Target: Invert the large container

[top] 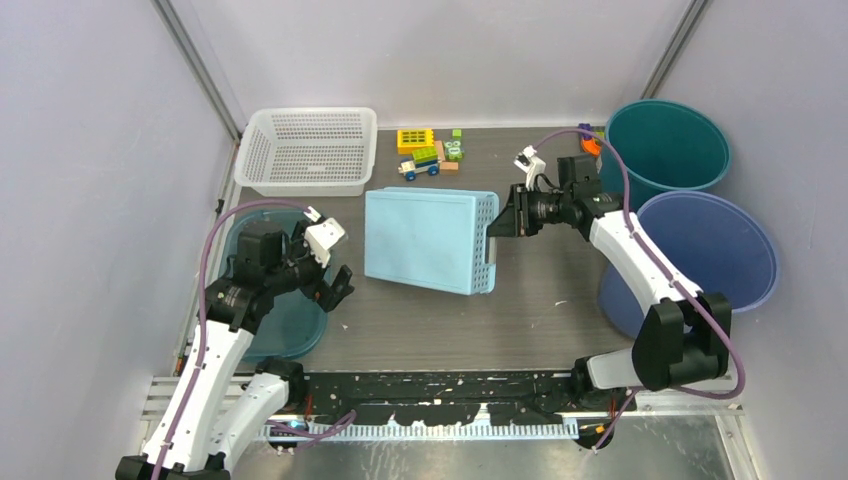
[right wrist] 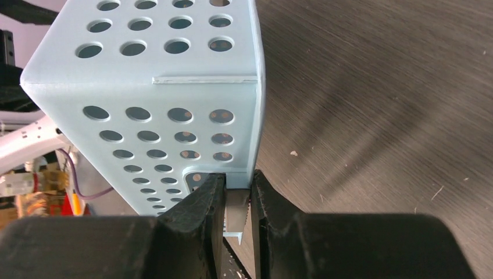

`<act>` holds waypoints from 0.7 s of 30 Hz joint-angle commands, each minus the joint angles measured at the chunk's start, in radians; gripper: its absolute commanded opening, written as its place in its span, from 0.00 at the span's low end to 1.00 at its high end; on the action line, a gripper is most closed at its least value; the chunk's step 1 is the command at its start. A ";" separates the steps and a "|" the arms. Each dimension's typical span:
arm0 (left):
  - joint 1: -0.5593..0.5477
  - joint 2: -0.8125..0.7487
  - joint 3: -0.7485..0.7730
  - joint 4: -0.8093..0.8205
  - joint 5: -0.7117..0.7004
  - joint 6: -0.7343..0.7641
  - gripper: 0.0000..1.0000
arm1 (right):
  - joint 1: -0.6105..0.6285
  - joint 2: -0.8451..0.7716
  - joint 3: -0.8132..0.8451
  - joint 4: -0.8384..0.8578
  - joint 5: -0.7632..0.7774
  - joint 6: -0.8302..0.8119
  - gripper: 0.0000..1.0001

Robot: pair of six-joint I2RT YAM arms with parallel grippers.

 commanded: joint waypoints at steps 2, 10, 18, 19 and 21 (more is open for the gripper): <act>0.007 -0.004 0.000 0.025 0.026 -0.001 1.00 | -0.033 0.038 0.045 -0.020 -0.035 0.069 0.01; 0.007 -0.003 -0.003 0.027 0.023 -0.001 1.00 | -0.054 0.118 0.070 -0.092 0.072 0.077 0.01; 0.007 -0.003 -0.006 0.029 0.022 -0.001 1.00 | -0.066 0.226 0.105 -0.140 0.131 0.096 0.01; 0.007 -0.003 -0.006 0.029 0.022 -0.001 1.00 | -0.066 0.233 0.105 -0.135 0.145 0.102 0.01; 0.007 -0.003 -0.006 0.029 0.021 0.000 1.00 | -0.067 0.250 0.108 -0.133 0.175 0.110 0.01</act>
